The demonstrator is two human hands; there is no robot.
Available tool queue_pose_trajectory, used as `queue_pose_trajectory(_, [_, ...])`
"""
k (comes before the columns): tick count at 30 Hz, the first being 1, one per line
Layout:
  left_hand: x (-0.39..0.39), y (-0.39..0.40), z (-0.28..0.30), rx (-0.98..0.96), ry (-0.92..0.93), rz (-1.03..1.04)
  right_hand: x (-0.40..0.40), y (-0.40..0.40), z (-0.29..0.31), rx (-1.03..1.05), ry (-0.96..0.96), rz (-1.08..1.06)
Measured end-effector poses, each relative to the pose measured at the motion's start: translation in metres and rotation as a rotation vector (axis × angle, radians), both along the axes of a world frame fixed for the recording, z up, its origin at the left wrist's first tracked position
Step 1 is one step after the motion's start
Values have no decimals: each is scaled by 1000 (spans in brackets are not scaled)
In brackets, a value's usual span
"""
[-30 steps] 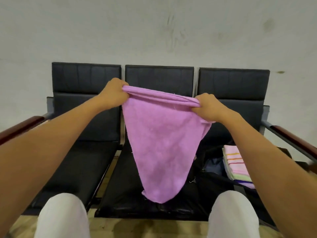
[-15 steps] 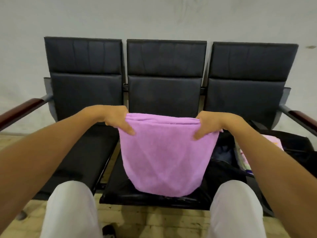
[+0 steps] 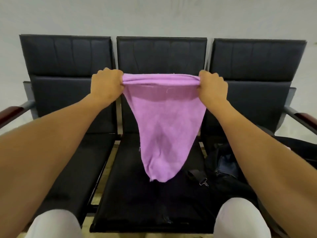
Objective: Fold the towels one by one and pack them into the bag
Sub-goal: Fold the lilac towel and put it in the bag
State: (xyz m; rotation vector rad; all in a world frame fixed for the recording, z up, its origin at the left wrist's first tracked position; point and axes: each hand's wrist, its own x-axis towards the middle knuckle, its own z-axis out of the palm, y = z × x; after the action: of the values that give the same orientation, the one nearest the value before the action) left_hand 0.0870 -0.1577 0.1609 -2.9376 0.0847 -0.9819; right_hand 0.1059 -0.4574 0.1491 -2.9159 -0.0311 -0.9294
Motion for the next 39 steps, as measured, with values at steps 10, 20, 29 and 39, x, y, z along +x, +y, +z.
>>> queue_pose_trajectory(10, [-51,19,12,51,-103,-79,-45,5,2,-27,-51,88])
queue_pose_trajectory(20, [-116,42,26,-511,718,-335,-117,3,28,109,522,376])
queue_pose_trajectory(29, [-132,48,29,-677,814,-413,-128,-2,36,500,836,465])
queue_pose_trajectory(39, [-81,41,-2,-152,586,-59,-77,14,8,1,660,291])
